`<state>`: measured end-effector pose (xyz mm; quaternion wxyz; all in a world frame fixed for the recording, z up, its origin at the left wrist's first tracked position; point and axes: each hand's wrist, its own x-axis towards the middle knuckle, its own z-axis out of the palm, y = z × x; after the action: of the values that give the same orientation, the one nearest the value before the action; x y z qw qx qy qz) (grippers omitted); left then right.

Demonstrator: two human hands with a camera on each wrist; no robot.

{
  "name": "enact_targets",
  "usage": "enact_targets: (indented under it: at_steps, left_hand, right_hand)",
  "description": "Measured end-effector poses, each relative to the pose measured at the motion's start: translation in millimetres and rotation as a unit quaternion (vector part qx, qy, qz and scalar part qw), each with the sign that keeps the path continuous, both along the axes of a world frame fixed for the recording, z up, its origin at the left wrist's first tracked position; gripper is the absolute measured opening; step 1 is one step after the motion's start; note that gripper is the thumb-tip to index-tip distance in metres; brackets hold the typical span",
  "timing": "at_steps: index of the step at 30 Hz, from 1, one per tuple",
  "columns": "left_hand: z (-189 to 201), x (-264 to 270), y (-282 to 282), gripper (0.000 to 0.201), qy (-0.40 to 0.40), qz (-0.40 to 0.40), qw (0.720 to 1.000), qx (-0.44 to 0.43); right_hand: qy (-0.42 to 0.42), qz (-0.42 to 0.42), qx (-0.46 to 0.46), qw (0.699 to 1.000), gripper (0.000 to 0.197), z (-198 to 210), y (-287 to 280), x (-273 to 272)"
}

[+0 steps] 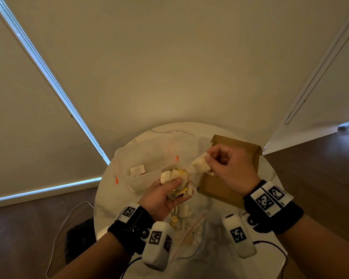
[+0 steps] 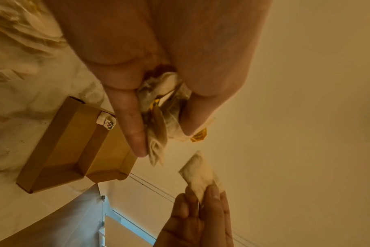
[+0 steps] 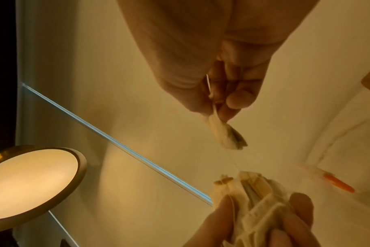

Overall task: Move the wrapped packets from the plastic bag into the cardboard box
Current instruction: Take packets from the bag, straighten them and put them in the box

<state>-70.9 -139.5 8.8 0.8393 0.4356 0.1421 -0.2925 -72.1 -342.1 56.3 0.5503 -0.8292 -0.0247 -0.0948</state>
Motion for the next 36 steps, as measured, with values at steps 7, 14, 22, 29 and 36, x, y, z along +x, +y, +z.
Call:
enact_targets:
  at_steps: [7,14,22,29,36]
  left_hand:
    - [-0.3,4.7,2.5,0.027,0.013,0.024,1.000,-0.001]
    - [8.7,8.8,0.0,0.033,0.008,0.021,1.000,-0.010]
    - [12.5,9.5,0.8,0.057,0.015,0.003,0.999,-0.034]
    - [14.9,9.8,-0.7,0.061,0.015,-0.029,0.998,-0.054]
    - [11.3,10.1,1.9,0.056,0.000,-0.044,0.998,-0.040]
  right_hand:
    - [0.021,0.067,0.074,0.995,0.013,19.4,-3.2,-6.9]
    - [0.076,0.186,-0.006,0.980,0.031,27.8,-5.6,-11.0]
    - [0.044,0.227,-0.098,0.968,0.006,40.6,-3.7,4.0]
    - [0.063,0.190,-0.121,0.972,0.026,18.8,18.3,18.9]
    - [0.084,0.195,-0.174,0.962,0.030,5.5,24.5,26.0]
